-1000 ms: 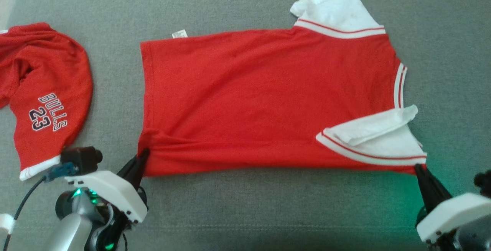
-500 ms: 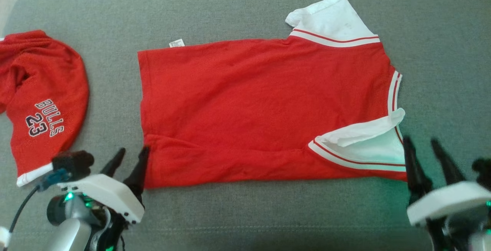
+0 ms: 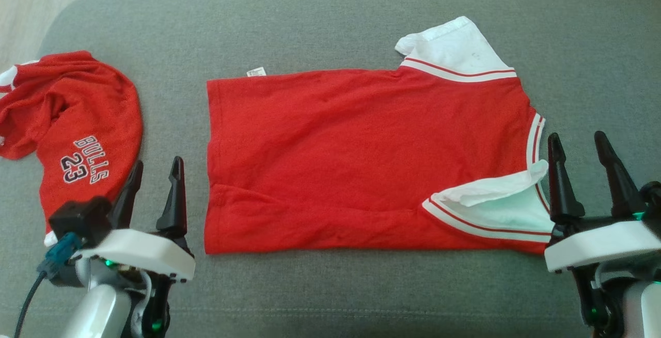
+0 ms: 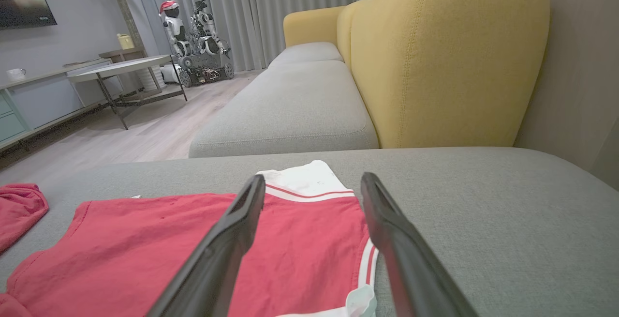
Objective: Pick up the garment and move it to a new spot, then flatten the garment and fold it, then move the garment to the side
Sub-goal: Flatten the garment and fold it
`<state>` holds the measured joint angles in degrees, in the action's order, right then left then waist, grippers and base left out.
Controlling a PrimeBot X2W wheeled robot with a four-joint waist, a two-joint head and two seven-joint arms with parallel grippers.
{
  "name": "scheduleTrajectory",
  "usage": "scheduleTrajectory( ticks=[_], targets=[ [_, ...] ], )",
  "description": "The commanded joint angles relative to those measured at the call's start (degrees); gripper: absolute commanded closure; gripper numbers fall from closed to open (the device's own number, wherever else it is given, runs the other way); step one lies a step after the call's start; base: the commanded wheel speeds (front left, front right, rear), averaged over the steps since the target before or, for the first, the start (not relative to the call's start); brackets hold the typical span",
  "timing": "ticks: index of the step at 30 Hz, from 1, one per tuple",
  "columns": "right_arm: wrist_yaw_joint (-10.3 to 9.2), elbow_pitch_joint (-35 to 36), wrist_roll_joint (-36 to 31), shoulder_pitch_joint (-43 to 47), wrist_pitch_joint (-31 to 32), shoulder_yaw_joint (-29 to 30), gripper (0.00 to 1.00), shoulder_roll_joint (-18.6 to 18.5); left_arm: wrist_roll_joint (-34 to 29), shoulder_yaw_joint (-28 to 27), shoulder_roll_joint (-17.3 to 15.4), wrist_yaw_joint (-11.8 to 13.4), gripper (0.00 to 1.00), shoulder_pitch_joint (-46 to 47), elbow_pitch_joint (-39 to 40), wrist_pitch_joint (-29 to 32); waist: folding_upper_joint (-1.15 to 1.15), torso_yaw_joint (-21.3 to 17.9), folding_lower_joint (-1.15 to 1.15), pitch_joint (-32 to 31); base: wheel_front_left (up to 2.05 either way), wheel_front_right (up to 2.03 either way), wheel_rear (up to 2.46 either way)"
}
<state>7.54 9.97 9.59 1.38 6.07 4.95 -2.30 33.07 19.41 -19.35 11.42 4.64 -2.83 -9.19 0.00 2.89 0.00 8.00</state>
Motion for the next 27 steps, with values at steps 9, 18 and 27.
scheduleTrajectory(
  ticks=[9,18,27],
  targets=[
    [-0.05,2.3,0.1,-2.6,0.4,-0.8,0.0,-0.6,-0.9,-1.5,-1.5,-0.1,0.0,3.2,2.0,0.2,0.0,0.9,0.0,0.9,0.0,0.0,0.0],
    [-0.05,4.2,0.8,-5.4,0.7,-1.2,0.0,-0.6,0.8,-0.2,-0.4,-6.5,0.0,19.2,-6.3,2.5,0.0,0.0,0.0,8.2,0.0,0.0,0.0],
    [-0.05,3.9,0.6,-9.1,0.4,-3.2,0.0,-0.6,2.9,2.0,1.6,-14.7,0.0,35.4,-27.0,5.4,0.0,-2.2,0.0,14.7,0.0,0.0,0.0]
  ],
)
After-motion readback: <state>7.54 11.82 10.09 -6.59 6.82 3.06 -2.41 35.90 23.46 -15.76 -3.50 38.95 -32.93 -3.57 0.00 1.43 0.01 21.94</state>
